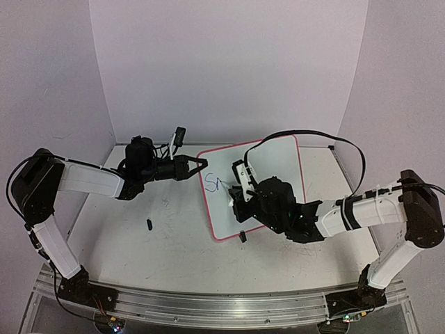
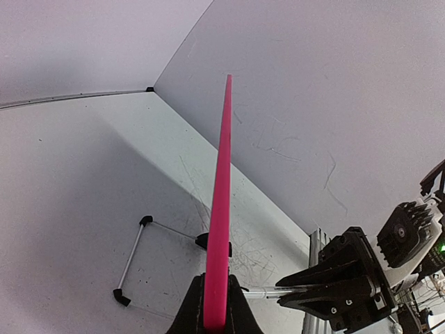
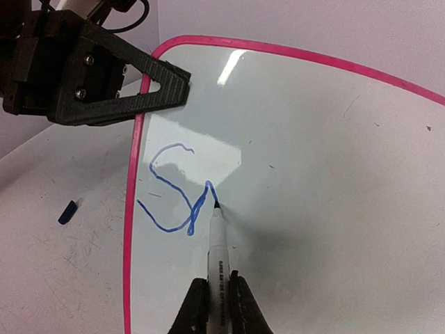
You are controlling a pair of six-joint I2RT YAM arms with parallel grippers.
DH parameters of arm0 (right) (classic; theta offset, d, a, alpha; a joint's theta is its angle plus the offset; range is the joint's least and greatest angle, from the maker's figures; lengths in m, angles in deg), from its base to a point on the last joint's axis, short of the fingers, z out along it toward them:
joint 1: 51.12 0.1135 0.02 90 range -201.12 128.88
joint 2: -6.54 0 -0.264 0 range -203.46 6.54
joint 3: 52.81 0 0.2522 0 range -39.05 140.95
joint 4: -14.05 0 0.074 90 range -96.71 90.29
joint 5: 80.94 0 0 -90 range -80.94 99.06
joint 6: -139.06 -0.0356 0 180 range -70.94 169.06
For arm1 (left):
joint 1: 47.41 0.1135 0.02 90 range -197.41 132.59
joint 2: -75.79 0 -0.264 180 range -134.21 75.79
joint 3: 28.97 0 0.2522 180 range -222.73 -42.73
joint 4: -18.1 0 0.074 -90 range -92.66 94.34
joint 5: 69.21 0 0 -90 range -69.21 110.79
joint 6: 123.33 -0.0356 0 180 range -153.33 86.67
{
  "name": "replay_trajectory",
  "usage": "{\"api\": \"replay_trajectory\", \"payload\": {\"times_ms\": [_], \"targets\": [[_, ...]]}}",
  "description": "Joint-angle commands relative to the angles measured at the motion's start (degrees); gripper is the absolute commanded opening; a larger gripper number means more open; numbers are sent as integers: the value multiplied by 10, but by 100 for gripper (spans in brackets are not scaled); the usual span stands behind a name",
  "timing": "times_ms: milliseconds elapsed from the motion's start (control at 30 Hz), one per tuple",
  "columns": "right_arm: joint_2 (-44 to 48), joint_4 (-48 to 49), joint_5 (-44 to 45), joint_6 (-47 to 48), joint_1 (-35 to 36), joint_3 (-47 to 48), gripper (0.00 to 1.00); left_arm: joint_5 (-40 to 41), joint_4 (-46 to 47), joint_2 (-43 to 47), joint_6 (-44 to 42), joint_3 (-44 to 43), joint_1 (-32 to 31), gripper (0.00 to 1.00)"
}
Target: Write a sentence on the whiteboard
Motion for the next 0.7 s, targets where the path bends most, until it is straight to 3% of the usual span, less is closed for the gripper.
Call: {"api": "replay_trajectory", "payload": {"times_ms": [0,667], "targets": [[7,-26,13,-15,2,-17,0,-9,-29,5,-22,-3,-16,0],[4,-19,29,-16,8,-11,0,-10,-29,4,-21,-3,-16,0]]}}
